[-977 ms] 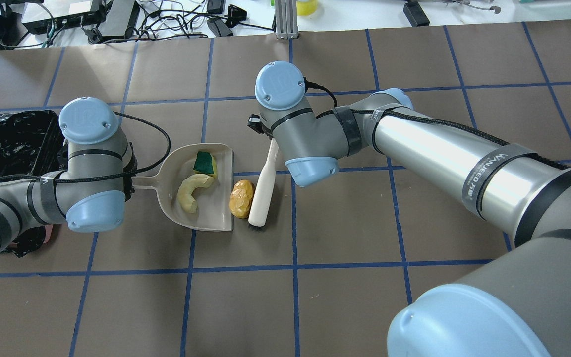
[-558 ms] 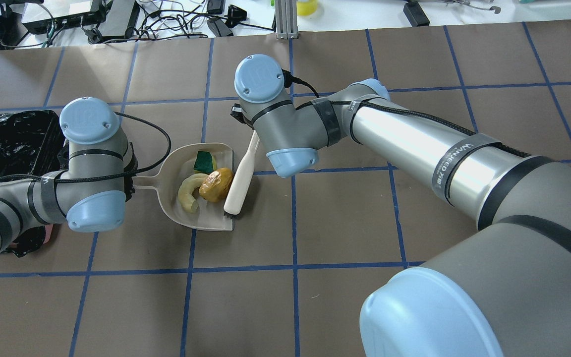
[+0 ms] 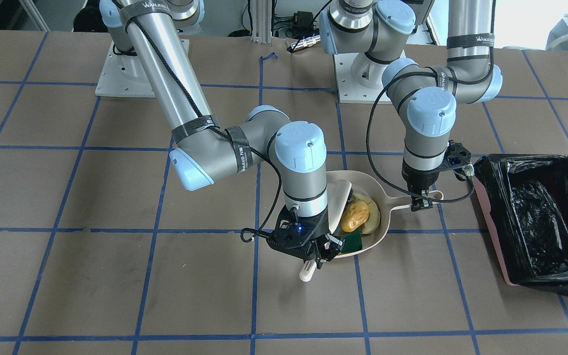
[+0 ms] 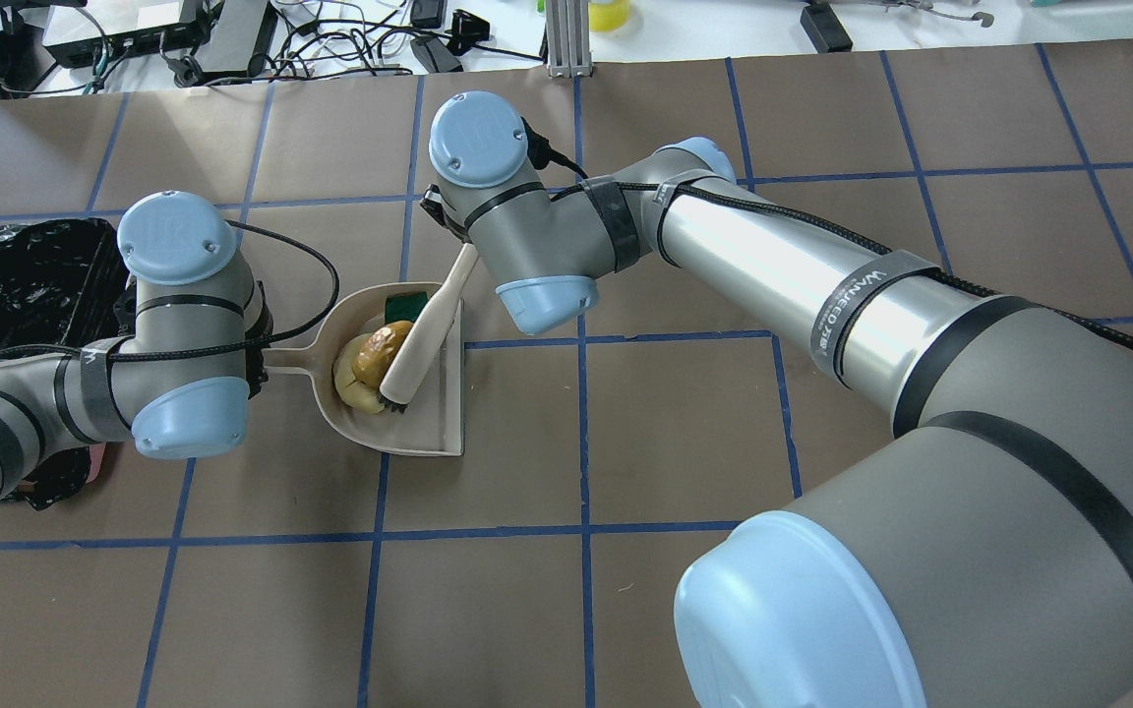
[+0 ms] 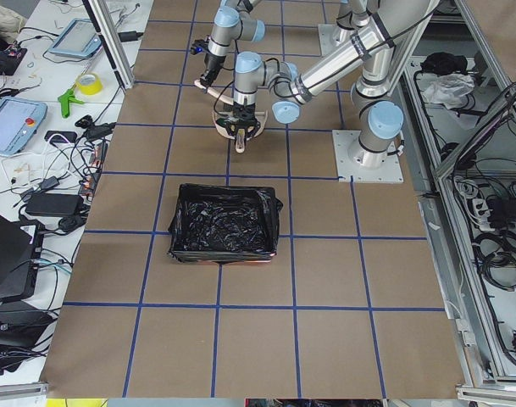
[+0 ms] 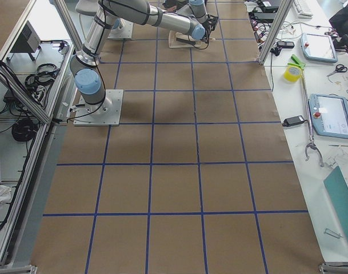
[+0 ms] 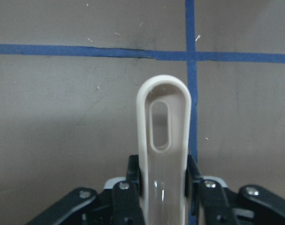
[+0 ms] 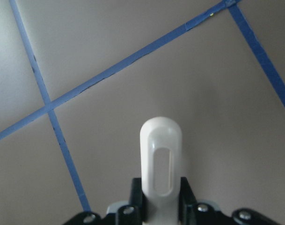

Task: Sweep and dump trash into bin
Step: 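Sweep the yellow potato into the dustpan with the right gripper's brush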

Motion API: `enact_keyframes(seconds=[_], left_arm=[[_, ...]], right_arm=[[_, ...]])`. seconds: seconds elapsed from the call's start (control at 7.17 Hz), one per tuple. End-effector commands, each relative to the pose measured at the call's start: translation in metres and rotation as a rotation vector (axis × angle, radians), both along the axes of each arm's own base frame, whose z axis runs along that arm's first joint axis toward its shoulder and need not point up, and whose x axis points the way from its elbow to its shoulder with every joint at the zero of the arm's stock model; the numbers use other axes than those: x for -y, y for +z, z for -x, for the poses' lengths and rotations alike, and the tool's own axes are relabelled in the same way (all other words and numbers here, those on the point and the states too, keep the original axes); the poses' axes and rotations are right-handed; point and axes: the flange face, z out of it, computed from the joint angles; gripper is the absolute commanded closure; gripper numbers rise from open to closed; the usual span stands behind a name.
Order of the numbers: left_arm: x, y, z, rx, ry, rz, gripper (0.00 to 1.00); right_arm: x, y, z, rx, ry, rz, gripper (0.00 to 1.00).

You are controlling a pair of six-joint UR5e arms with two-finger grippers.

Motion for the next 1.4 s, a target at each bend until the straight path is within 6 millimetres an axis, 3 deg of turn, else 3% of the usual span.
enact_keyframes(seconds=[0.0,0.84,0.98,1.26], left_arm=[[0.000,0.000,0.000,-0.001,-0.002,0.000,1.00],[0.005,0.006,0.001,-0.015,-0.023,0.010,1.00],[0.007,0.009,0.002,-0.025,-0.026,0.013,1.00],[0.007,0.011,0.006,-0.072,-0.032,0.025,1.00]], right_arm=[[-0.003,-0.001,-0.001,0.004,0.013,-0.015,1.00],[-0.011,0.015,0.020,-0.133,0.144,-0.095,1.00],[-0.001,0.029,0.044,-0.161,0.190,-0.097,1.00],[0.030,0.052,0.112,-0.189,0.252,-0.108,1.00]])
